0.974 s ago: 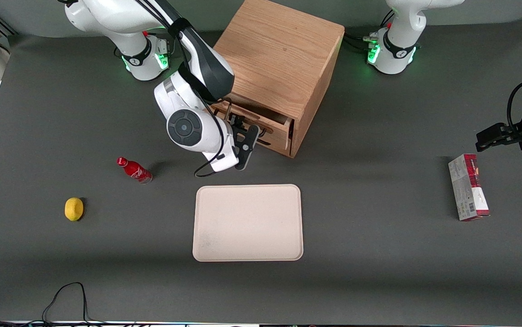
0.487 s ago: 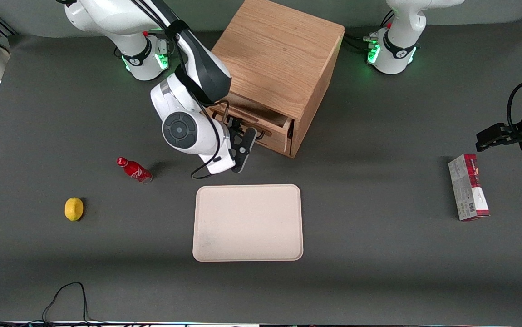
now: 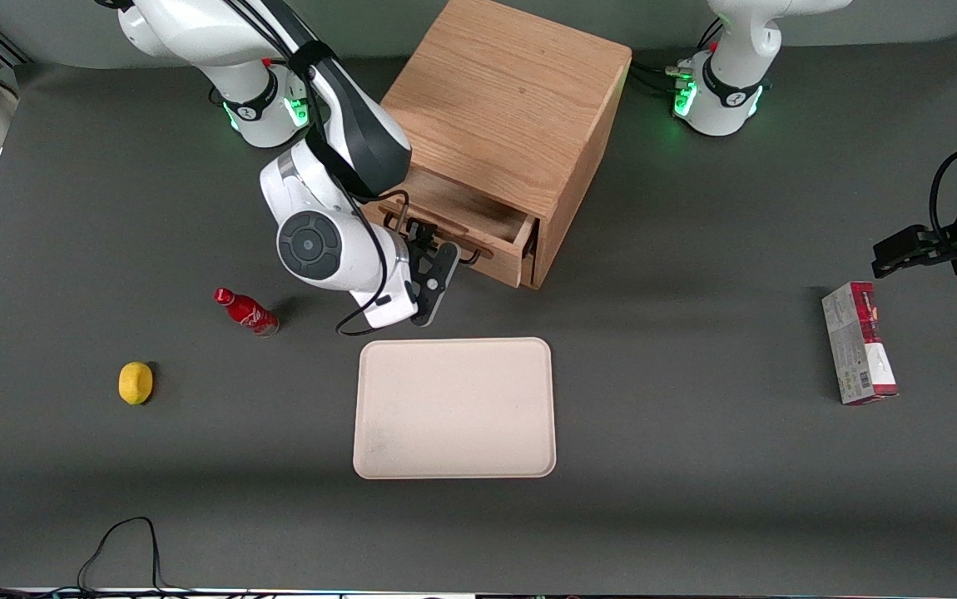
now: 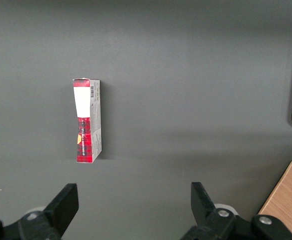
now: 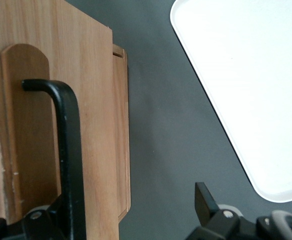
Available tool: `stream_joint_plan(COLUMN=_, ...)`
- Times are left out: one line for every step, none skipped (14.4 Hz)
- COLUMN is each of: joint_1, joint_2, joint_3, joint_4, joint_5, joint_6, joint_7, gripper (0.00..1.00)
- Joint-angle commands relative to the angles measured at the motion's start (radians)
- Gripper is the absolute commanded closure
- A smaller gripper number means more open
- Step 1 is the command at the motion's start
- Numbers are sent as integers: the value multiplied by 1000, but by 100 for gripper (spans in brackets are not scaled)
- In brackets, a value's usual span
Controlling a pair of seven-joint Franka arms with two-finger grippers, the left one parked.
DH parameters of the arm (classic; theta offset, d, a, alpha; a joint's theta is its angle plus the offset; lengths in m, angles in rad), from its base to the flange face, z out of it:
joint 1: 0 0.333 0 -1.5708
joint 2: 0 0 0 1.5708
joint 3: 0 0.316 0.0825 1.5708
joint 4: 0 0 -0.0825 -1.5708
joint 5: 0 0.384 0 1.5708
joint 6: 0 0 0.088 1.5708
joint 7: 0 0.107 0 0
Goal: Open upper drawer
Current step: 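Pull the upper drawer handle outward from the cabinet with the right gripper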
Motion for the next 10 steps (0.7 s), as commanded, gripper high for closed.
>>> stream_joint_plan(joint_1=-10, joint_2=-3, joint_3=0, joint_4=22, joint_5=21, joint_6=-5, joint_7=-46, gripper=0)
stream_joint_plan(joint_1=-16, joint_2=-3, joint_3=0, joint_4=23, joint_5=22, joint_6=-5, joint_7=-50, gripper=0)
stream_joint_plan(joint_1=-21, joint_2=-3, joint_3=0, joint_4=23, joint_5=22, joint_6=-5, joint_7=-51, gripper=0)
stream_joint_plan(joint_1=-22, joint_2=-2, joint_3=0, joint_4=23, joint_5=21, joint_6=-5, joint_7=-53, gripper=0)
stream_joint_plan(joint_1=-24, joint_2=-2, joint_3=0, joint_4=23, joint_5=21, joint_6=-5, joint_7=-53, gripper=0)
stream_joint_plan(joint_1=-31, joint_2=-2, joint_3=0, joint_4=23, joint_5=21, joint_6=-5, joint_7=-54, gripper=0)
stream_joint_plan(joint_1=-35, joint_2=0, joint_3=0, joint_4=23, joint_5=22, joint_6=-5, joint_7=-54, gripper=0)
stream_joint_plan(joint_1=-36, joint_2=0, joint_3=0, joint_4=23, joint_5=22, joint_6=-4, joint_7=-56, gripper=0)
stream_joint_plan(joint_1=-38, joint_2=1, joint_3=0, joint_4=23, joint_5=22, joint_6=-2, joint_7=-56, gripper=0)
stream_joint_plan(joint_1=-38, joint_2=3, joint_3=0, joint_4=23, joint_5=21, joint_6=1, joint_7=-56, gripper=0)
